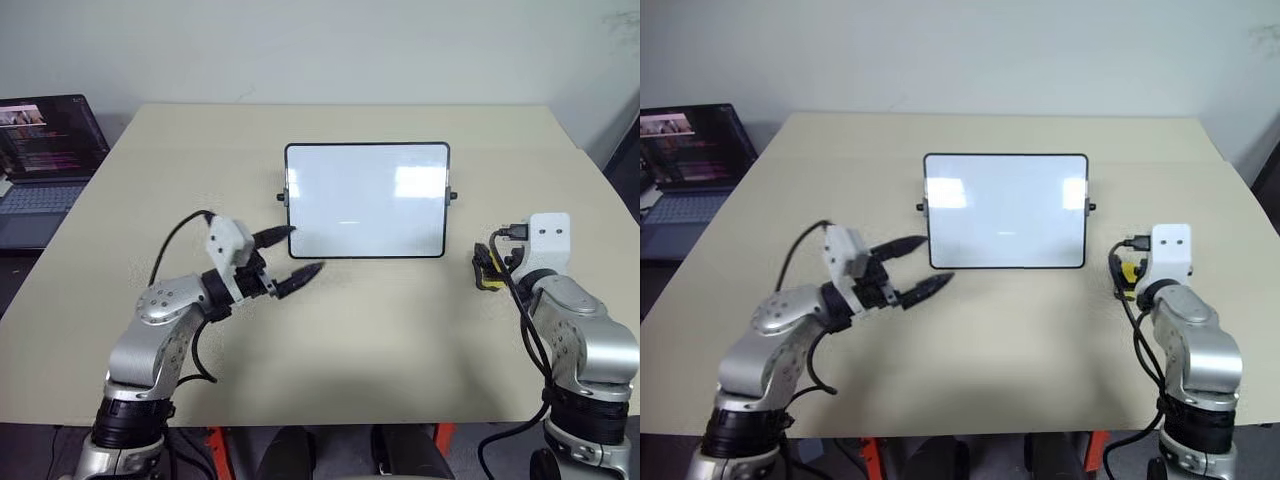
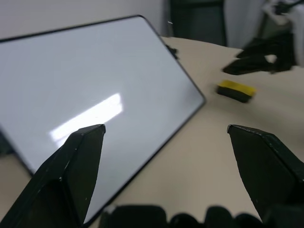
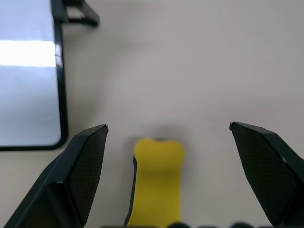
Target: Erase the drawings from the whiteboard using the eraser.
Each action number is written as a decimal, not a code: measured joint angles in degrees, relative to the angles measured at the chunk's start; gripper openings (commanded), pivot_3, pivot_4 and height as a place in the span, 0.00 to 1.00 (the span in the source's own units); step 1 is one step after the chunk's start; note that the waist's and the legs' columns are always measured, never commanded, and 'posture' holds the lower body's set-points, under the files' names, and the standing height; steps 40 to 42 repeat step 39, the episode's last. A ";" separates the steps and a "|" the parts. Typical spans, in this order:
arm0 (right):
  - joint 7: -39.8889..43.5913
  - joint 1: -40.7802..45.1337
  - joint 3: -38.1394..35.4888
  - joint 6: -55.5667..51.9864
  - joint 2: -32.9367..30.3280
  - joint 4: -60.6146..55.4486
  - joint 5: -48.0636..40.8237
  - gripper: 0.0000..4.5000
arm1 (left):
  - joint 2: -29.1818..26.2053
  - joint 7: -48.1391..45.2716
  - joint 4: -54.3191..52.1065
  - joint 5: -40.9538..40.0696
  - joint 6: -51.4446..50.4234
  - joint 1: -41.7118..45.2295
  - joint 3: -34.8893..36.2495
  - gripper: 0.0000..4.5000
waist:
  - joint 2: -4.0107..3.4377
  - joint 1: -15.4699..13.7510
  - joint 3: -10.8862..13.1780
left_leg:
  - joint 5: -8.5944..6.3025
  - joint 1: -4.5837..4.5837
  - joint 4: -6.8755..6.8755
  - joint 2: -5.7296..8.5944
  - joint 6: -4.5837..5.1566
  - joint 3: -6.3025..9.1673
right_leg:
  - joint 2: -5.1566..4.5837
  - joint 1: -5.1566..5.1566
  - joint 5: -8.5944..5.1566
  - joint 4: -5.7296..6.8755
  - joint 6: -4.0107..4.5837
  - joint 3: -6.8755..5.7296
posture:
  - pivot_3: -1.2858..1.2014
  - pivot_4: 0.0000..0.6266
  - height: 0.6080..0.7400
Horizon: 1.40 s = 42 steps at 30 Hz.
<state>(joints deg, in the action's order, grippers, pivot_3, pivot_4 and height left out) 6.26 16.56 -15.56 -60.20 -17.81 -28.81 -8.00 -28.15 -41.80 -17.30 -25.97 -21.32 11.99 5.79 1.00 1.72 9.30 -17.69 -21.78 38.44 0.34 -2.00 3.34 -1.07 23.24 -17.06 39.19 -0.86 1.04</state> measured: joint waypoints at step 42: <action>2.14 -40.10 7.72 50.57 14.03 -4.88 0.18 0.99 | 23.42 37.09 -16.86 18.07 1.98 -28.32 -9.49 1.00 | -0.07 -0.12 -0.22 | -0.06 1.55 -0.43 0.06 -0.01 -0.02 | -0.01 -1.54 -0.25 -0.33 -0.23 0.12 | 0.52 0.24 1.00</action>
